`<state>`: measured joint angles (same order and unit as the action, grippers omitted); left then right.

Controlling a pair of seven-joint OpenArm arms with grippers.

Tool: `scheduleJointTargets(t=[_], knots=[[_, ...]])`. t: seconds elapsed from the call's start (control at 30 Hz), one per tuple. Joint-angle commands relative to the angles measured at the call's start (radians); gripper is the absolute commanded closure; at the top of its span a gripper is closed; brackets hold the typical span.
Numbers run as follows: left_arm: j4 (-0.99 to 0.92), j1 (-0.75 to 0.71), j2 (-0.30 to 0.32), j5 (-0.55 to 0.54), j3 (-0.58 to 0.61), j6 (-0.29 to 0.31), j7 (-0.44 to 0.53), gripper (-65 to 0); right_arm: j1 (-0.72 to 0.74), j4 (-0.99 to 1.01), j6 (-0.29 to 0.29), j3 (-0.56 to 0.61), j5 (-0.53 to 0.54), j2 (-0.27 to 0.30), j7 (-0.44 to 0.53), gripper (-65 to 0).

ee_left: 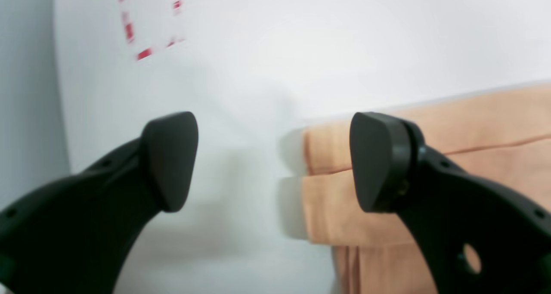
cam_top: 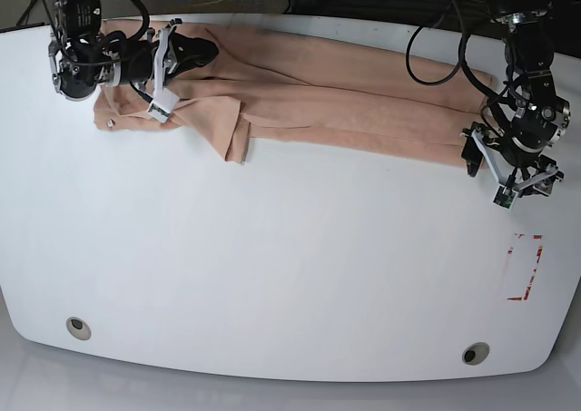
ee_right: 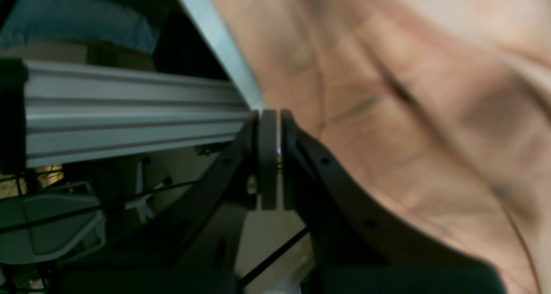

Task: Layout the t-shirt on the table in an organized manner, then fold the t-shirt properly
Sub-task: 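Drag the held shirt corner with the right gripper toward the collar end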

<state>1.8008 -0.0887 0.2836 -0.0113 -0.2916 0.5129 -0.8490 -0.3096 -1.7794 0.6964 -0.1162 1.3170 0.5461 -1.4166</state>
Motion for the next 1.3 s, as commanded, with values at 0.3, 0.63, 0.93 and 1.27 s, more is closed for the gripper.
scheduleJointTargets(t=[0.3,0.63,0.93,1.27], knots=[[0.015,0.007,0.015,0.003,-0.002,-0.007,0.012,-52.3,0.123,-0.014,0.002,-0.122,0.026,0.015,0.02,-45.0],[0.015,0.01,0.013,0.003,0.001,-0.007,0.012,-52.3,0.209,-0.02,-0.031,-0.136,-0.103,-0.105,0.02,-57.1],[0.015,0.01,0.003,0.003,0.018,-0.007,0.012,-52.3,0.246,-0.187,0.002,-0.055,-0.345,-0.154,0.07,-57.2],[0.015,0.011,-0.005,0.004,0.018,-0.007,0.014,-52.3,0.195,-0.207,0.002,-0.024,-0.532,-0.149,0.225,-57.2]])
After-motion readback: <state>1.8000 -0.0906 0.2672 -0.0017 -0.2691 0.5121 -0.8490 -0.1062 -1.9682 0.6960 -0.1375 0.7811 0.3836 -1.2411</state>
